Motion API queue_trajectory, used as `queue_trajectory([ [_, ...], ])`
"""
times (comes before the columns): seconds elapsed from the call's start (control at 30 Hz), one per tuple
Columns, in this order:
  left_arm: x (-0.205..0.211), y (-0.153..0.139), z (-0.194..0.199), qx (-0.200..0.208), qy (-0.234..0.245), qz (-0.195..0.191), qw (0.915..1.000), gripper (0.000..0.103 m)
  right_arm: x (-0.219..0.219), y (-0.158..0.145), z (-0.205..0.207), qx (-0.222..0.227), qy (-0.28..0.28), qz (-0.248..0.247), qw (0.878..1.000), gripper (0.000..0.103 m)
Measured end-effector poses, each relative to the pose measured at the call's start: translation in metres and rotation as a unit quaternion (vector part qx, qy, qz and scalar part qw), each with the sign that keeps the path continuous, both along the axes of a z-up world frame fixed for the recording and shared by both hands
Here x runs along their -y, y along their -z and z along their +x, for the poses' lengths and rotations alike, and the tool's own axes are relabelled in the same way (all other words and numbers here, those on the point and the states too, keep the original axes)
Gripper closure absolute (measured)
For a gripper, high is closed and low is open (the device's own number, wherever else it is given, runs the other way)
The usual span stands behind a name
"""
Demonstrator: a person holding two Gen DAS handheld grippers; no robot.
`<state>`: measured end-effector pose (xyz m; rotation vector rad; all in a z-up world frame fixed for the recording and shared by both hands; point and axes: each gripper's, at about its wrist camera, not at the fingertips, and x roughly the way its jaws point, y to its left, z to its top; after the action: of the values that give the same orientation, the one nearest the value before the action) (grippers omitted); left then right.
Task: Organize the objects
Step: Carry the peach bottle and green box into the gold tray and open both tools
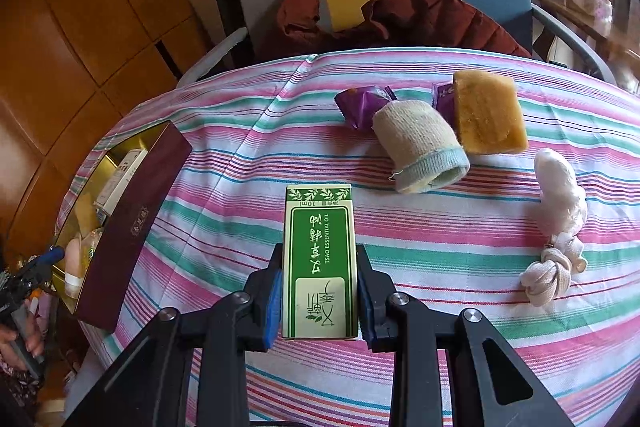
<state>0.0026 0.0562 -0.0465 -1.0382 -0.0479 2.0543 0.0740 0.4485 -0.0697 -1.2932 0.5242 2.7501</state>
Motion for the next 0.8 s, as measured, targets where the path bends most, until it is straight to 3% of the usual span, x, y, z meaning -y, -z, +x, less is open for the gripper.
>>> queue_trajectory([
  [0.07,-0.007,0.001,0.002,0.000,0.007,-0.007,1.0000,0.033,0.001,-0.001,0.000,-0.001,0.000,0.000,1.000,0.072],
  [0.17,-0.007,-0.001,0.001,-0.018,-0.021,-0.025,0.9993,0.033,0.000,-0.002,0.001,-0.003,0.002,0.000,1.000,0.072],
  [0.33,0.016,0.012,-0.020,0.021,-0.095,-0.041,0.9944,0.036,-0.001,-0.002,0.001,-0.004,0.003,-0.001,1.000,0.072],
  [0.43,0.032,0.008,-0.026,0.030,-0.123,-0.012,0.9919,0.041,-0.001,-0.003,0.001,-0.006,0.005,0.000,1.000,0.072],
  [0.57,0.055,-0.002,-0.023,0.003,-0.173,0.029,0.9845,0.041,0.000,-0.006,0.002,-0.013,0.005,0.008,1.000,0.072],
  [0.8,0.074,-0.007,-0.031,-0.006,-0.257,0.030,0.9660,0.040,0.021,-0.020,0.004,-0.023,-0.013,0.036,0.999,0.072],
])
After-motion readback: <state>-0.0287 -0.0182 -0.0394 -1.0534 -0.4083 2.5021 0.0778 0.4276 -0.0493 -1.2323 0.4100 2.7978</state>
